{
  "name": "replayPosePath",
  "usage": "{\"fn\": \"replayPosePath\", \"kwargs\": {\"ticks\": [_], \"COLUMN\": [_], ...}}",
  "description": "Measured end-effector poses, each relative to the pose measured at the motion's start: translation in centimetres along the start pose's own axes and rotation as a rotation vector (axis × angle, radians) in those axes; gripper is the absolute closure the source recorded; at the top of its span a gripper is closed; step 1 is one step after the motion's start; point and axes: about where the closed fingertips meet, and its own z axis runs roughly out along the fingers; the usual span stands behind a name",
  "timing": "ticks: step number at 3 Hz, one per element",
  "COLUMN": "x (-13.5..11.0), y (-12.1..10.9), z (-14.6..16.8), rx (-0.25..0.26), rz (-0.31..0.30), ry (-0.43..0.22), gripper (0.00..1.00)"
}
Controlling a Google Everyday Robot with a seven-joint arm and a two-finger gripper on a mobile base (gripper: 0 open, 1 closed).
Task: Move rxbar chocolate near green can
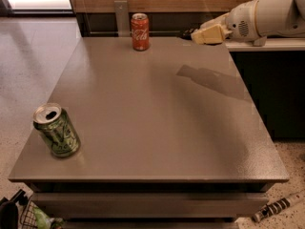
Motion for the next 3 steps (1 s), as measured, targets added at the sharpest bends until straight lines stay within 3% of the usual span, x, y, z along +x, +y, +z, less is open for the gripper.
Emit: {"fn": "replayPosePath", "kwargs": {"ticks": [1, 3], "x": [-1.3, -1.9], "y": [3.8, 11.1], "z": [-2.2, -2.8], "rx": [-0.032, -0.094], "rz": [-0.012, -0.033], "ry": [-0.053, -0.087], "gripper": [1.0, 1.0]}}
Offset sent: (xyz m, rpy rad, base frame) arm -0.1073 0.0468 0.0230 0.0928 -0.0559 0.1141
